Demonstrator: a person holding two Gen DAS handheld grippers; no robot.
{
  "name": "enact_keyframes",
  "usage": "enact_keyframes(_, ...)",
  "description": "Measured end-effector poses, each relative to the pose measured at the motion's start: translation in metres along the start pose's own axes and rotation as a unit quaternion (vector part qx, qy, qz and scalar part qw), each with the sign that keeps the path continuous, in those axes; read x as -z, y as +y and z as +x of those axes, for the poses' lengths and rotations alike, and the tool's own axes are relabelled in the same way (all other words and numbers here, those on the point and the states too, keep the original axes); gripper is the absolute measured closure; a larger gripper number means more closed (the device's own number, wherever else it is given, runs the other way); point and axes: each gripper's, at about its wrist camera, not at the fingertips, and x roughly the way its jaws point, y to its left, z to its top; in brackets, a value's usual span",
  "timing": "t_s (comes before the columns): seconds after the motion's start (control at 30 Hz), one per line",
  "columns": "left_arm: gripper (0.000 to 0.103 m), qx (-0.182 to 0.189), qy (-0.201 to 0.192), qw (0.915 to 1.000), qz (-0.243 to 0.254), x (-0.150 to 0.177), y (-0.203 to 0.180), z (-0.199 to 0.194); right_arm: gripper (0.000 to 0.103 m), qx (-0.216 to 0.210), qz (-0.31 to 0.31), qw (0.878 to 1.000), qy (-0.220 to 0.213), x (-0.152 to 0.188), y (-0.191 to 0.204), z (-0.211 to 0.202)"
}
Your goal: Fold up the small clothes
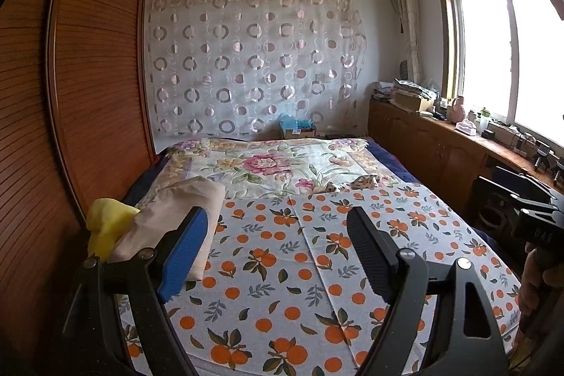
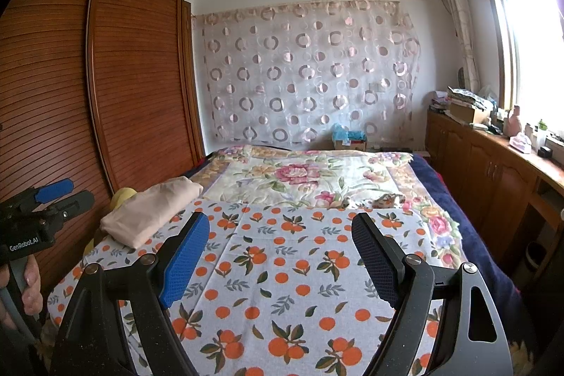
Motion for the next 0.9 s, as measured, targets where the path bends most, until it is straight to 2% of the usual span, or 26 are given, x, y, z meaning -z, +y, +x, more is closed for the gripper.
enact_keyframes(0.9, 0.021, -0.001, 0.000, 1.0000, 0.002, 0.001, -0.001, 0.001, 0.019, 0.000, 0.000, 1.000, 0.003, -0.001, -0.013, -0.001)
